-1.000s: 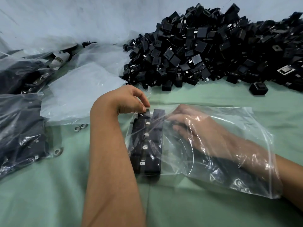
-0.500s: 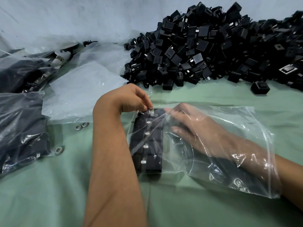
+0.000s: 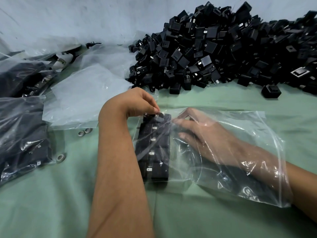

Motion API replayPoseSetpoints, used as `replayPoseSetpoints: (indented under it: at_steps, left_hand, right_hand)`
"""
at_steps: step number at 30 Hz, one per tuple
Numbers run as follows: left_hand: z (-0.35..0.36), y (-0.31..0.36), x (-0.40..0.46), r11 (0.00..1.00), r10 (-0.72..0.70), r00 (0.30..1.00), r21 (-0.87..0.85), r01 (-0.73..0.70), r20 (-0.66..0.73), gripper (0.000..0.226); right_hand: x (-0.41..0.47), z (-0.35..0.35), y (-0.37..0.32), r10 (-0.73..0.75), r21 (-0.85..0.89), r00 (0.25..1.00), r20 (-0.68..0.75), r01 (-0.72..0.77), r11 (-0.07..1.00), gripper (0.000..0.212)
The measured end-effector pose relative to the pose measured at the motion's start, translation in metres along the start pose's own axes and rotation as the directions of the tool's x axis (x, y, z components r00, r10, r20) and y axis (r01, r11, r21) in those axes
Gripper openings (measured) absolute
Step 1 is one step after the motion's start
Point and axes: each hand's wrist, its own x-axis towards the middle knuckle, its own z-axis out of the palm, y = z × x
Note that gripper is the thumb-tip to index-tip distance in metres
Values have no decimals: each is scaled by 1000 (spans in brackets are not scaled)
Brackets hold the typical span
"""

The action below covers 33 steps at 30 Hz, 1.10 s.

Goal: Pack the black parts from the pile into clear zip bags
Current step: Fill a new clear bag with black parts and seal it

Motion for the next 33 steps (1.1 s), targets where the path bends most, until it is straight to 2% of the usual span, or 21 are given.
replayPoseSetpoints:
  at_steps: [2, 4, 7, 9, 11, 14, 19, 23, 26, 30, 31, 33]
  left_hand:
    - [1, 0, 0, 1000, 2, 1000, -13, -2, -11, 17]
    - [2, 1, -1, 999, 7, 1000, -33, -8, -14, 21]
    - [2, 2, -1, 1000, 15, 1000, -26, -15, 3, 20]
    - [2, 2, -1, 999, 18, 1000, -32, -18, 7, 17]
    - [2, 3, -1, 999, 18, 1000, -44, -18, 9, 17]
    - [2, 3, -1, 999, 17, 1000, -42, -16, 19, 21]
    - [4, 2, 0, 999, -5, 1000, -37, 5, 8, 17]
    - [6, 2, 2, 999, -21, 1000, -38, 21, 2, 15]
    - [5, 2, 3, 999, -28, 1000, -46, 28, 7, 16]
    - [6, 2, 5, 998, -37, 999, -43, 38, 20, 15]
    - [6, 2, 5, 998, -42, 999, -45, 43, 22, 15]
    - [6, 2, 5, 997, -51, 998, -57, 52, 24, 14]
  right_hand:
    - [-1, 1, 5, -51, -126, 998, 41, 56, 991, 32]
    - [0, -1, 6, -63, -177, 996, 68, 74, 981, 34]
    - [-1, 0, 6, -145, -307, 988, 54, 154, 939, 43]
    - [-1, 0, 12, -120, -257, 992, 42, 127, 958, 37]
    - [-1, -1, 12, -104, -157, 993, 58, 112, 981, 41]
    - [-2, 1, 9, -76, -115, 996, 53, 82, 990, 43]
    - [2, -1, 5, 28, 36, 998, 49, -30, 999, 15]
    - [1, 2, 5, -3, 44, 1000, 15, 3, 999, 20]
    - [1, 3, 11, -4, 145, 1000, 13, 2, 989, 21]
    - [-1, 5, 23, -102, 90, 995, 11, 100, 991, 18]
    - [-1, 4, 24, -142, 29, 990, 10, 141, 990, 19]
    - [3, -6, 27, -222, -214, 972, 79, 234, 948, 29]
